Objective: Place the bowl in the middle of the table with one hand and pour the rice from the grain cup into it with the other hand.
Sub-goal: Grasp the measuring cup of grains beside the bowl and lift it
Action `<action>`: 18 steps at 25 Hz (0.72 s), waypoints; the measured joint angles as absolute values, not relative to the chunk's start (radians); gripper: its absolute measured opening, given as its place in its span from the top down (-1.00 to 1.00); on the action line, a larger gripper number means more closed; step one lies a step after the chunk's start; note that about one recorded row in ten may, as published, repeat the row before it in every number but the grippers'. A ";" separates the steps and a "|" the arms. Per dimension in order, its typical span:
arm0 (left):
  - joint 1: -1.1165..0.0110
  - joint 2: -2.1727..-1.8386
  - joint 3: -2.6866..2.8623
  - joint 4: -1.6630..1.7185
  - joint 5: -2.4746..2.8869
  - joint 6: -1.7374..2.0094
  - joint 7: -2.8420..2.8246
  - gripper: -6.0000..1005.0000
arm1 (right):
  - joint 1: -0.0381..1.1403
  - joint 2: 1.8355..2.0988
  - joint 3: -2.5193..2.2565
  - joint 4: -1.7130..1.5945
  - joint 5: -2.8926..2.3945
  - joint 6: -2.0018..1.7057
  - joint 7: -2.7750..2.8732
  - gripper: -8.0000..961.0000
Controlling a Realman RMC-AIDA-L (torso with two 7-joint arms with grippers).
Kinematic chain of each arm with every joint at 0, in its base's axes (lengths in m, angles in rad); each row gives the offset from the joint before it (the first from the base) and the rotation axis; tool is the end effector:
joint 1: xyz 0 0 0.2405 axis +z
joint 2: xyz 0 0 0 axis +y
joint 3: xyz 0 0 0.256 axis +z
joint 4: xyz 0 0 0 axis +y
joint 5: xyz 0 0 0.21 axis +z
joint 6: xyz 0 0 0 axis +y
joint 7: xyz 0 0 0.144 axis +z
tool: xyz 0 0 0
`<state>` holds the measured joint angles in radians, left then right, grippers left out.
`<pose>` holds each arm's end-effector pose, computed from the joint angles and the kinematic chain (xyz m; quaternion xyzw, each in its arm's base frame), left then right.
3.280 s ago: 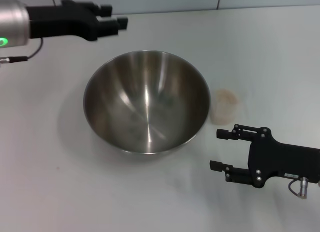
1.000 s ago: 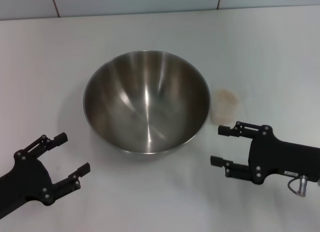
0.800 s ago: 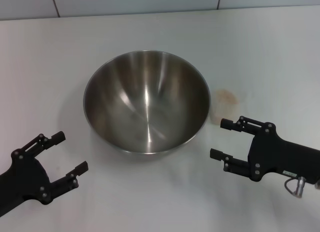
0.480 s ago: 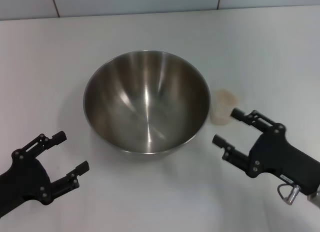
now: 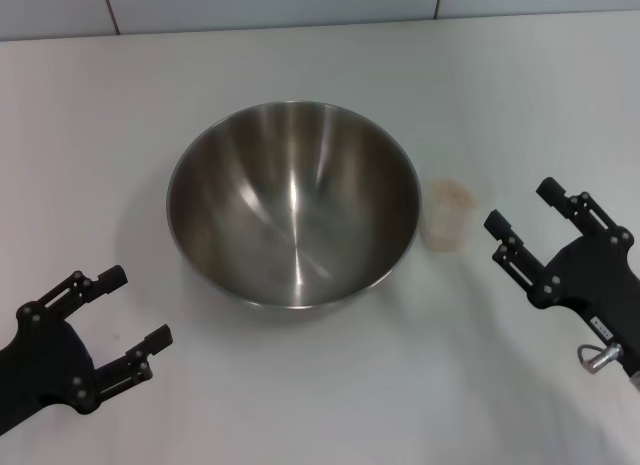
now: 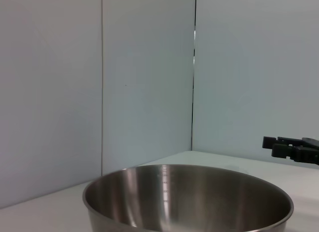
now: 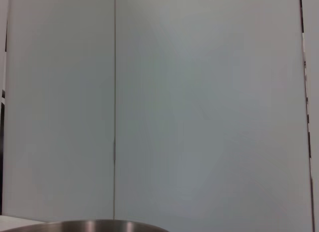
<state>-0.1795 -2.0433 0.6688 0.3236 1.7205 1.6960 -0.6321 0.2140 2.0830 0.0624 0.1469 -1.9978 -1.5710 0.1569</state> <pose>-0.3405 0.2002 -0.0114 -0.8948 -0.1295 -0.3278 0.2740 0.3196 0.2091 -0.0534 -0.7834 0.1575 0.3635 0.4788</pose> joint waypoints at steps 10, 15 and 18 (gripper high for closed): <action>-0.178 -2.026 0.666 0.324 1.719 1.714 -0.649 -0.62 | 0.184 2.088 0.182 0.148 -1.999 -1.528 0.182 -0.43; -0.178 -2.009 0.666 0.325 1.719 1.722 -0.681 -0.62 | 0.174 2.089 0.198 0.160 -1.999 -1.473 0.182 -0.43; -0.181 -2.008 0.666 0.327 1.723 1.723 -0.682 -0.62 | 0.181 2.090 0.213 0.166 -1.999 -1.429 0.182 -0.43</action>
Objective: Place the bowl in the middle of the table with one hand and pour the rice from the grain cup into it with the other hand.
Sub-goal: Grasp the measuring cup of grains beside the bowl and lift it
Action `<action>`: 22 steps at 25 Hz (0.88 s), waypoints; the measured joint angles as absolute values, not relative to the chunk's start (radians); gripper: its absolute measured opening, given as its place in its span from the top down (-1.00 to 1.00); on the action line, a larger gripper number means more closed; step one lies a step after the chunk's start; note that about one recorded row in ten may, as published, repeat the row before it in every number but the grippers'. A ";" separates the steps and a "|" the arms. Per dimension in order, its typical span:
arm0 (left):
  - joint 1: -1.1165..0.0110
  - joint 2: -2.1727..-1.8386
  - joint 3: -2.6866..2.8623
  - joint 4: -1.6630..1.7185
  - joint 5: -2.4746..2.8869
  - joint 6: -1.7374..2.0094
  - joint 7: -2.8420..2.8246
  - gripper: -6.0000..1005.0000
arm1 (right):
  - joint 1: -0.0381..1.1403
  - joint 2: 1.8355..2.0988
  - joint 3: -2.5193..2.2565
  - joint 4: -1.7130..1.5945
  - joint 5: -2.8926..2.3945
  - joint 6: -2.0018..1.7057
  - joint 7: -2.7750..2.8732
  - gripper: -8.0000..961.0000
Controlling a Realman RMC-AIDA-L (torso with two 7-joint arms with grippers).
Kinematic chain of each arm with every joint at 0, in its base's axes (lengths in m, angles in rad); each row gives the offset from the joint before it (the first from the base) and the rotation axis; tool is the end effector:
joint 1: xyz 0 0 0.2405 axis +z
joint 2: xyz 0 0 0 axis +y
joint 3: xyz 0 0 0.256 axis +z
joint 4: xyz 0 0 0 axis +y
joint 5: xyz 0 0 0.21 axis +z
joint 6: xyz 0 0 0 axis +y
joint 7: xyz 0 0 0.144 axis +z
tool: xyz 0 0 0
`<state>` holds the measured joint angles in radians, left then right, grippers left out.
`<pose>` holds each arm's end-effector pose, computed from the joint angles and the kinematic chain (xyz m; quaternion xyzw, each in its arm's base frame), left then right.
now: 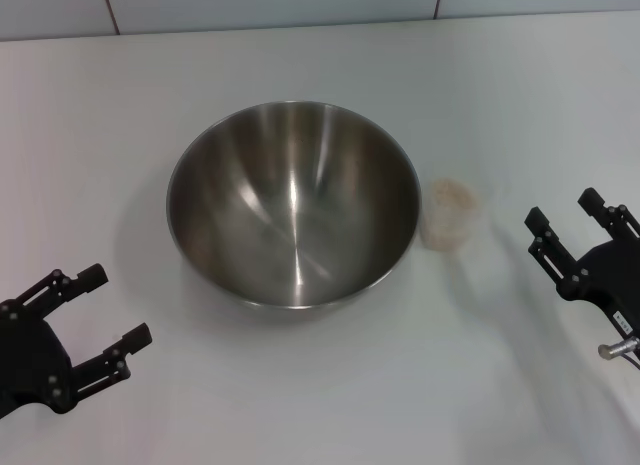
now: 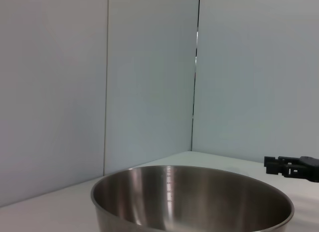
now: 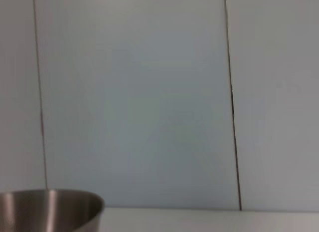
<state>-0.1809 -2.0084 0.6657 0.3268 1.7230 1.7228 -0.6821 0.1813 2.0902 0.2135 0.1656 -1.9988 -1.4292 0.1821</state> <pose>-0.3456 0.2008 0.0033 -0.8954 -0.1390 -0.3294 0.2656 0.3452 0.2129 -0.0524 -0.7483 0.2382 0.3194 0.5303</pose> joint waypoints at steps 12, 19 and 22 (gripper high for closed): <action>-0.178 -2.015 0.666 0.324 1.721 1.725 -0.679 -0.62 | 0.230 2.085 0.246 0.157 -1.999 -1.331 0.190 -0.43; -0.178 -2.020 0.667 0.324 1.726 1.726 -0.674 -0.62 | 0.253 2.086 0.240 0.156 -1.999 -1.299 0.190 -0.43; -0.180 -2.022 0.671 0.324 1.727 1.723 -0.675 -0.62 | 0.258 2.086 0.238 0.157 -1.999 -1.290 0.190 -0.43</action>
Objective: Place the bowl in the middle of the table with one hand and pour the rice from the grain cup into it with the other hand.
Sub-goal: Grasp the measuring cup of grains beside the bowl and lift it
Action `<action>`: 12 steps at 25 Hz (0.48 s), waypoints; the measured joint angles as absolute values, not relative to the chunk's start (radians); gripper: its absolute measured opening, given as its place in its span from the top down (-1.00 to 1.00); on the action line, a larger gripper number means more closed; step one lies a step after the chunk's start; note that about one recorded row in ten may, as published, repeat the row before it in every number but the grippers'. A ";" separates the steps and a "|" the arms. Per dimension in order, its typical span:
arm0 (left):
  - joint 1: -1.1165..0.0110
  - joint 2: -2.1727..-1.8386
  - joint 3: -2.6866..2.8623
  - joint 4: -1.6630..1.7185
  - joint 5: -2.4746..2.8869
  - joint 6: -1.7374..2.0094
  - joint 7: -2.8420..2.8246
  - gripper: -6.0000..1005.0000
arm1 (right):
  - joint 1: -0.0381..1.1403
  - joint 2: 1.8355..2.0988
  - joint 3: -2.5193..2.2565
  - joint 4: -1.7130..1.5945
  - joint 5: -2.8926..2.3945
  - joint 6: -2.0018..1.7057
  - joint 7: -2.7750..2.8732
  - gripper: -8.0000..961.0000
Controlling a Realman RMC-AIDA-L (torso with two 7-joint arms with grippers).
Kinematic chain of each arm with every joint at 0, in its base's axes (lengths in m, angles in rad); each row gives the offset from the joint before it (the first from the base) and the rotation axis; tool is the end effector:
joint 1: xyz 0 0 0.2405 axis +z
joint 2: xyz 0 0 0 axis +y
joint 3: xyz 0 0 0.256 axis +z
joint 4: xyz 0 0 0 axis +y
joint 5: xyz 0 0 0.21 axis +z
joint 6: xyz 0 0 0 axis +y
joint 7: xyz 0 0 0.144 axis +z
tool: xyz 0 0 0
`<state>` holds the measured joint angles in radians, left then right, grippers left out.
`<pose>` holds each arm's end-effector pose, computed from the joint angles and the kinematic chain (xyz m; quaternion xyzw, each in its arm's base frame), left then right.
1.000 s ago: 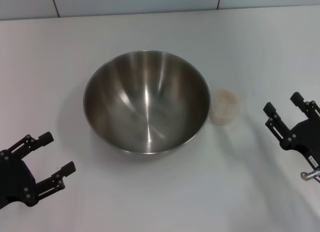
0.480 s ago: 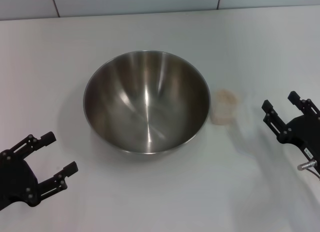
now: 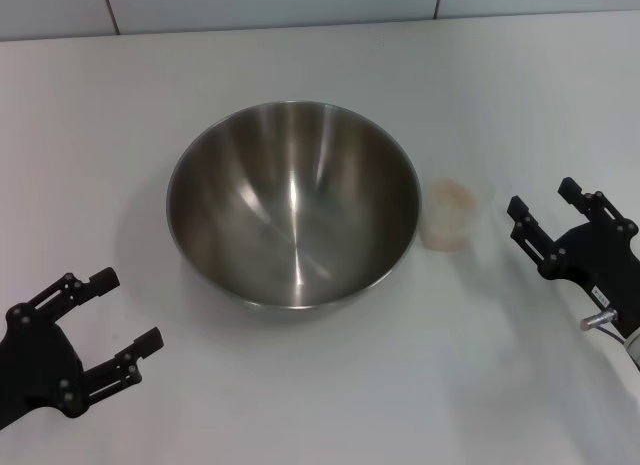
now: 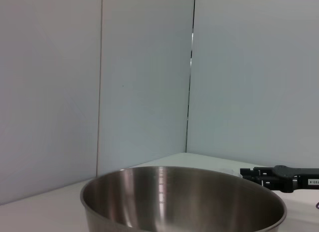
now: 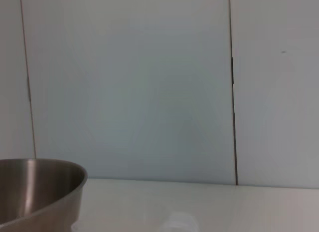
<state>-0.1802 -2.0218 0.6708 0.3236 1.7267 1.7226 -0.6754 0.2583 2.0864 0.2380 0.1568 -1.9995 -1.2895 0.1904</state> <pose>-0.3424 0.1989 -0.0032 -0.8952 -0.1395 -0.3336 0.2606 0.3482 0.2418 -0.0583 -0.7643 0.2520 0.2830 0.5217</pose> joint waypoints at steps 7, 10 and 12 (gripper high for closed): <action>-0.181 -2.025 0.672 0.324 1.727 1.723 -0.681 -0.62 | 0.263 2.089 0.236 0.159 -2.002 -1.286 0.190 -0.43; -0.179 -2.025 0.671 0.324 1.727 1.726 -0.682 -0.62 | 0.269 2.088 0.236 0.159 -2.002 -1.279 0.190 -0.43; -0.177 -2.025 0.669 0.324 1.727 1.727 -0.682 -0.62 | 0.275 2.087 0.238 0.159 -2.001 -1.271 0.190 -0.43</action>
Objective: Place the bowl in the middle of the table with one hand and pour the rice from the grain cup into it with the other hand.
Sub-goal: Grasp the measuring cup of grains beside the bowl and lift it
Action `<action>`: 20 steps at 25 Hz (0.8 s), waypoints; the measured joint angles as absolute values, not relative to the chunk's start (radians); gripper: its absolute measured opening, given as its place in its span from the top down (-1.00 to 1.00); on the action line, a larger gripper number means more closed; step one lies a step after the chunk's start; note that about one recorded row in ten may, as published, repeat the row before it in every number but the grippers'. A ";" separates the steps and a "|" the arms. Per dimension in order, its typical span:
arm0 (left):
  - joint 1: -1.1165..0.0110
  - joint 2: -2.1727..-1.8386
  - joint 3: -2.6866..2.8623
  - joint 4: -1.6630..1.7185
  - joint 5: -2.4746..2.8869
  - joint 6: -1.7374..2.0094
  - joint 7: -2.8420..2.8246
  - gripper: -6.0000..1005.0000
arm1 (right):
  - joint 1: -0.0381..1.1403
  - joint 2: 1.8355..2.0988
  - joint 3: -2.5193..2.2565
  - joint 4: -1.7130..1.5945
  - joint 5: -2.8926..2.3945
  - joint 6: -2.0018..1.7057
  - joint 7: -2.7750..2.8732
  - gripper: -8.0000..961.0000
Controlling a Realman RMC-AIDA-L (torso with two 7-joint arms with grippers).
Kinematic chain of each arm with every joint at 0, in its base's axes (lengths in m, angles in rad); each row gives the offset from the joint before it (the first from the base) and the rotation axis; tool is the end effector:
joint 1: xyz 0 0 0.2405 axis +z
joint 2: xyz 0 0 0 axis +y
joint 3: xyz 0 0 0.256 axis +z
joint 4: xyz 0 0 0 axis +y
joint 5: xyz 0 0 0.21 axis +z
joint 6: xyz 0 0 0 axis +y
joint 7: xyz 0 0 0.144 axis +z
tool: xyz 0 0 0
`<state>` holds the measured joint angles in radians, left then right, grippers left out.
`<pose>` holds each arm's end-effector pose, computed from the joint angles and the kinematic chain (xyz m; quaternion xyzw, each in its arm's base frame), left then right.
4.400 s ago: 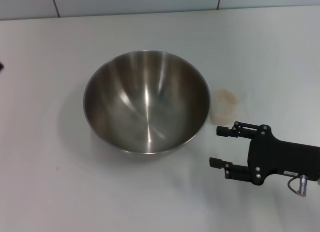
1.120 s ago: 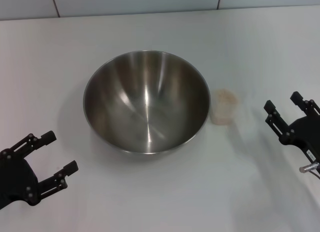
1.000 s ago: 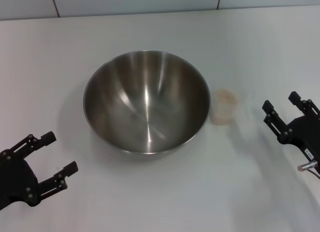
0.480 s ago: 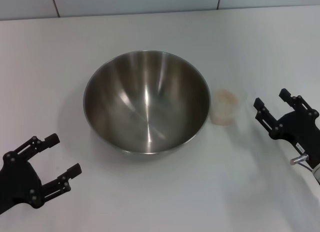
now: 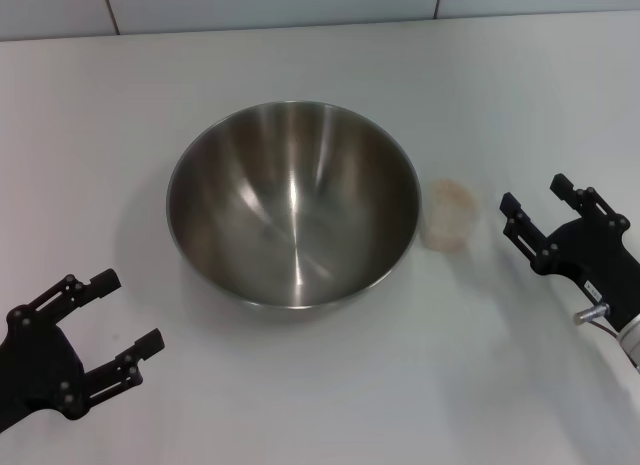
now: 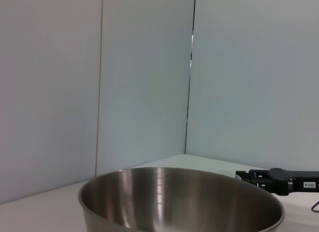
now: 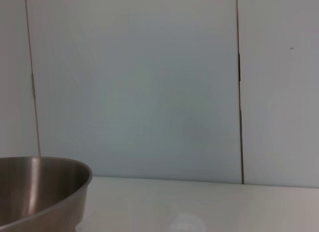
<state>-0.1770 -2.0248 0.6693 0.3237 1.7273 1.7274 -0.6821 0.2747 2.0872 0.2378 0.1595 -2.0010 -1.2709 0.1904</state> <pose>-0.3418 0.1974 -0.0040 -0.8937 -0.1435 -0.3372 0.2589 0.3455 0.2473 -0.0607 -0.7683 0.2513 0.2811 0.5172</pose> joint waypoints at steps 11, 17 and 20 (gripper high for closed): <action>-0.167 -2.026 0.667 0.324 1.721 1.730 -0.683 -0.62 | 0.324 2.088 0.246 0.157 -1.999 -1.219 0.190 -0.43; -0.166 -2.026 0.665 0.324 1.720 1.735 -0.683 -0.62 | 0.356 2.087 0.251 0.153 -1.999 -1.180 0.190 -0.43; -0.167 -2.026 0.665 0.324 1.719 1.735 -0.683 -0.62 | 0.364 2.086 0.258 0.152 -1.999 -1.173 0.190 -0.43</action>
<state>-0.1672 -2.0264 0.6651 0.3237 1.7194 1.7349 -0.6826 0.3641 2.0863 0.2577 0.1517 -1.9986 -1.1729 0.1901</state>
